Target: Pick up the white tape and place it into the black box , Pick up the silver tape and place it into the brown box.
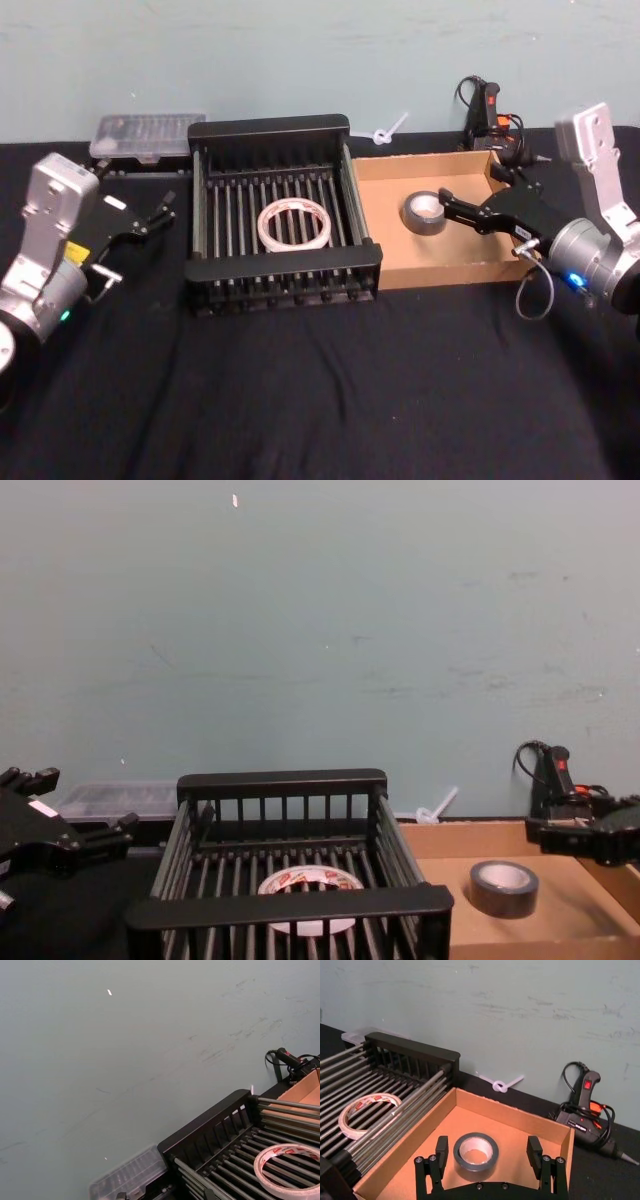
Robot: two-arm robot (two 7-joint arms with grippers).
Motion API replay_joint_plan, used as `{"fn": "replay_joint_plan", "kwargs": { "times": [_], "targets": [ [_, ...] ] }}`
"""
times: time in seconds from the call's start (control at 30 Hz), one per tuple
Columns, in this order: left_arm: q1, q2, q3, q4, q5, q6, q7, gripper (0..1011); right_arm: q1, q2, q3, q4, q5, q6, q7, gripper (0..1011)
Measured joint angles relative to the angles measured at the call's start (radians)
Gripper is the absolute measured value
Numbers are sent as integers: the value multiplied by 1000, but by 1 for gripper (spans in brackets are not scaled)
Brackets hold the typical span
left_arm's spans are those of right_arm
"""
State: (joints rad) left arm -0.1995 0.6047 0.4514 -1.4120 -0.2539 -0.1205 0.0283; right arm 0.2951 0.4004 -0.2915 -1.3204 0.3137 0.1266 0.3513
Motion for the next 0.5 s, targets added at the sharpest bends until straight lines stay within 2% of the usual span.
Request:
{"fn": "replay_joint_plan", "kwargs": {
  "times": [0.5],
  "targets": [
    [0,0,0,0,0,0,0,1001,-3,-10,8,20,-15,7,-4,1002]
  ]
}}
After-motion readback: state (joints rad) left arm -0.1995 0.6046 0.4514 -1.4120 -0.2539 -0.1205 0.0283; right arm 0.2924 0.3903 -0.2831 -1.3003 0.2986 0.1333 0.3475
